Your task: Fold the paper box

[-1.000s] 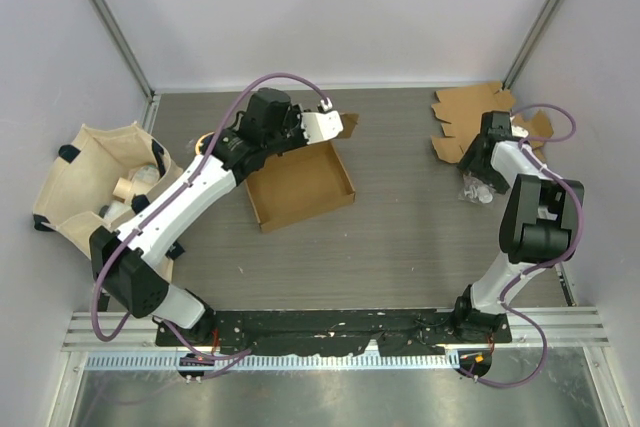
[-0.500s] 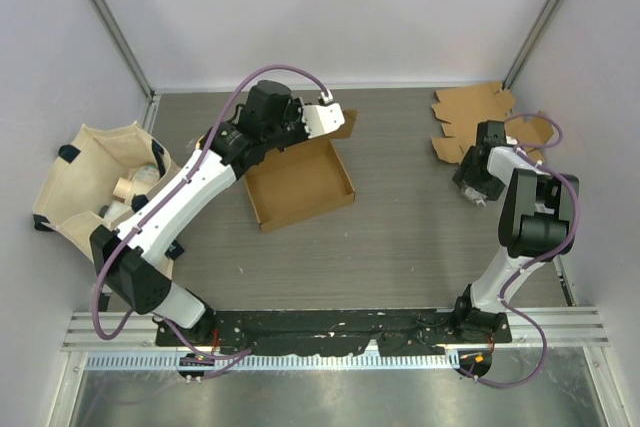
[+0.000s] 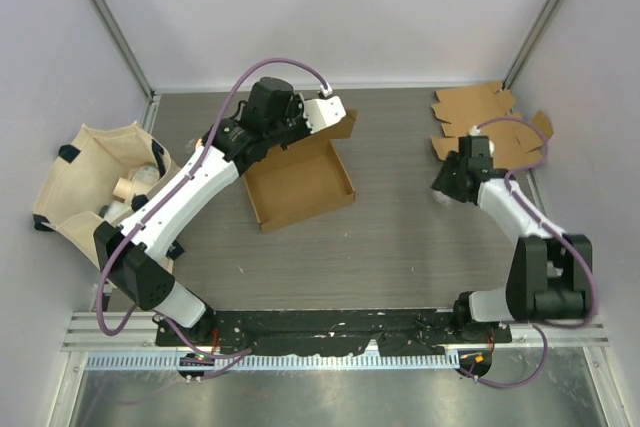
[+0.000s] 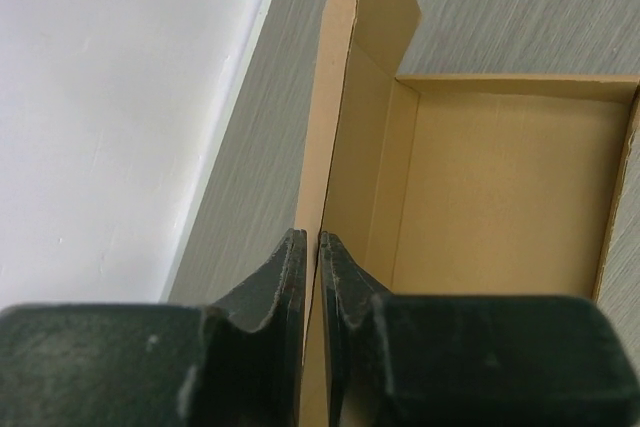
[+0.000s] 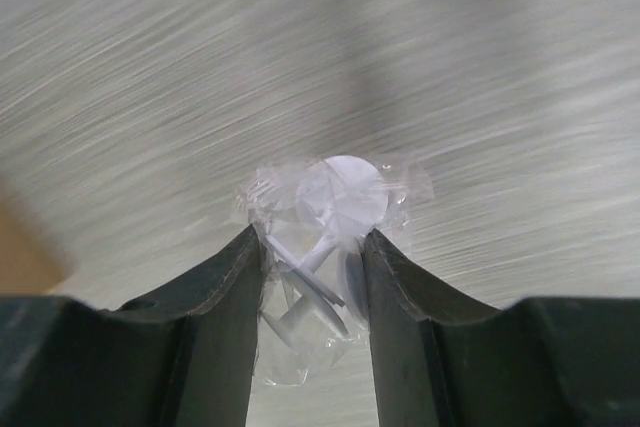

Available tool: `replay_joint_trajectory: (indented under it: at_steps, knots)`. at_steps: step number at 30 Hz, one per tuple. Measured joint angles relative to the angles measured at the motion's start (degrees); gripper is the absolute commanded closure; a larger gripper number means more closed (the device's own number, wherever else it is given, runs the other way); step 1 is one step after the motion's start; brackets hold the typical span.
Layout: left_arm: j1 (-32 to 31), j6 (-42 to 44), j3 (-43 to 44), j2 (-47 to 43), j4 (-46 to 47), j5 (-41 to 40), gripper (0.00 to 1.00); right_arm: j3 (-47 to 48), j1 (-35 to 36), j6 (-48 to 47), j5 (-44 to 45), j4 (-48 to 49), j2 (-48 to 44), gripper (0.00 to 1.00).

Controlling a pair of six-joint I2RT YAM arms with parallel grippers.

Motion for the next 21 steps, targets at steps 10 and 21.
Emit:
replay_joint_trajectory:
  at_steps: [10, 21]
  knots:
    - [0.0, -4.5, 4.5, 1.6, -1.0, 0.3, 0.86, 0.1, 40.6, 13.3, -9.6, 28.0, -2.0, 0.14]
    - [0.0, -12.1, 5.1, 1.1, -1.3, -2.0, 0.51, 1.4, 30.4, 0.1, -12.3, 33.3, 0.2, 0.22]
